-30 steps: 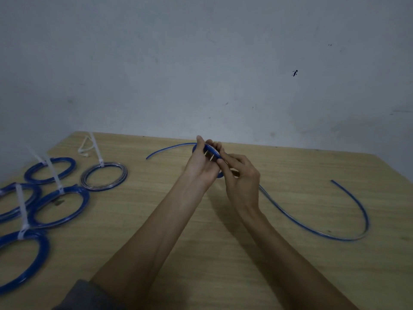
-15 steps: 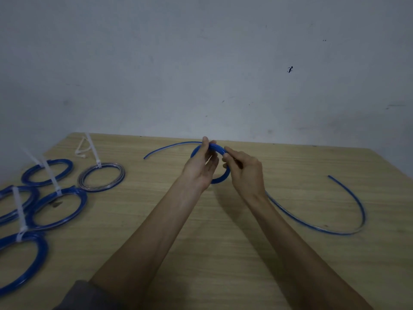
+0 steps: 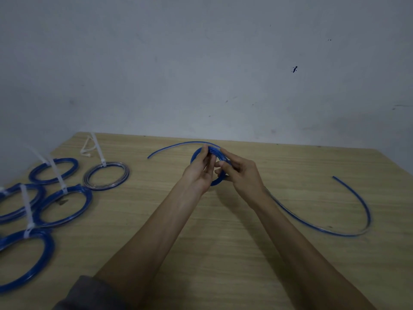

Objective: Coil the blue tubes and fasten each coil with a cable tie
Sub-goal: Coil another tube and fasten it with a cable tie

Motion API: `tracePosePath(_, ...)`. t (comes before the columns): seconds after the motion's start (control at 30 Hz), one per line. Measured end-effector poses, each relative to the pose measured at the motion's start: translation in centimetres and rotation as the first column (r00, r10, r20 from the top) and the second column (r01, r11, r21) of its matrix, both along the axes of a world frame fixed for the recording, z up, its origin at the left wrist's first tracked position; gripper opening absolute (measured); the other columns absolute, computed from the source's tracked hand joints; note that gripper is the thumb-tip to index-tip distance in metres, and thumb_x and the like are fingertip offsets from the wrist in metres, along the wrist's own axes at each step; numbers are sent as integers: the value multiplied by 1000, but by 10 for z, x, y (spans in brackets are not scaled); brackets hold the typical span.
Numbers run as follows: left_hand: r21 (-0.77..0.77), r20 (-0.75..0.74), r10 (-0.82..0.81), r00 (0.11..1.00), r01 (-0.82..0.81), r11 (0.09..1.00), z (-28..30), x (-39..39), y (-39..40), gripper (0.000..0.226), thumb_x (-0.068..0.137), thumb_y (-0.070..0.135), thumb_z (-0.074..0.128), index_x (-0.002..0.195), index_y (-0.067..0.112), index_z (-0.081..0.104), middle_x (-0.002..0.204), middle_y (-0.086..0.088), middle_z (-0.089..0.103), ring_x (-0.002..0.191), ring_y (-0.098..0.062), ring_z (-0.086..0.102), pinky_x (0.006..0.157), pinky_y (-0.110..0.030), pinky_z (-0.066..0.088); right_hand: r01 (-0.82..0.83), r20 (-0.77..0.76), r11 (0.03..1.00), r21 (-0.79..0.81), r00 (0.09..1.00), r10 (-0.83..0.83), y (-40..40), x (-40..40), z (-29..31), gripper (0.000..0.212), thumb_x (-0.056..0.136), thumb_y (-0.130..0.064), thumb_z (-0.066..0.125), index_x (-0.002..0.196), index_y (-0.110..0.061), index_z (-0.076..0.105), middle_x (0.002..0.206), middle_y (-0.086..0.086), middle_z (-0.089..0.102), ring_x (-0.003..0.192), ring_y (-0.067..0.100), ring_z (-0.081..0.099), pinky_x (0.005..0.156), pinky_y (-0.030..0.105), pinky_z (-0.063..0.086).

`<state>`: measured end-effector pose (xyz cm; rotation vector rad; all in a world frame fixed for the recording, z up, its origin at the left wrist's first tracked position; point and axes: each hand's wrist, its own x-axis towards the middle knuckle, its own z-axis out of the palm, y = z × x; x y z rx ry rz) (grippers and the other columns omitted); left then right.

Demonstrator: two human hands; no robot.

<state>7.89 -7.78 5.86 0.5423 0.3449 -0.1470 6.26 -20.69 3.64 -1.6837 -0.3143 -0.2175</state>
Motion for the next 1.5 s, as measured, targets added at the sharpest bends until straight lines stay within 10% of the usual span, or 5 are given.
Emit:
tracePosePath(0.23, 440, 79, -265, 961, 205, 875, 13, -14, 23, 33, 97, 28, 65, 102, -4, 69, 99, -15, 74, 92, -18, 72, 71, -23, 61, 73, 9, 997, 20, 997, -74, -6, 1, 3, 32, 101, -9, 58, 132, -15, 63, 83, 3, 71, 68, 9, 58, 75, 26, 54)
tracePosePath(0.33, 880, 202, -249, 947, -64, 471, 23, -22, 55, 33, 94, 38, 67, 85, 7, 74, 75, -2, 75, 62, -12, 64, 56, -22, 53, 68, 33, 995, -68, 997, -66, -1, -1, 10, 31, 103, -14, 56, 132, -14, 65, 83, -1, 69, 67, 7, 51, 70, 24, 47)
tracePosePath(0.5, 872, 351, -486, 800, -469, -142, 20, -13, 100, 35, 92, 56, 61, 110, 28, 71, 105, 15, 69, 97, -3, 62, 83, -20, 48, -86, 62, 985, -150, 993, 96, 33, -3, 16, 29, 103, -17, 56, 130, -17, 67, 82, 1, 69, 68, 8, 50, 68, 27, 46)
tracePosePath(0.93, 914, 403, -385, 830, -349, 206, 30, -3, 187, 22, 98, 17, 63, 98, -2, 74, 76, -14, 72, 66, -15, 68, 64, -24, 55, -225, -111, 928, 297, 957, 267, 140, 31, 23, 26, 103, -19, 56, 119, -6, 71, 90, 6, 73, 77, 13, 62, 77, 25, 53)
tracePosePath(1.5, 948, 211, -288, 934, -267, -171, 57, -5, 301, 34, 105, 31, 48, 79, 14, 64, 65, 3, 50, 52, -6, 42, 55, -25, 39, -443, -188, 785, 432, 807, 559, 258, 63, 42, 28, 99, -7, 60, 125, -1, 66, 109, 19, 74, 95, 24, 73, 89, 31, 59)
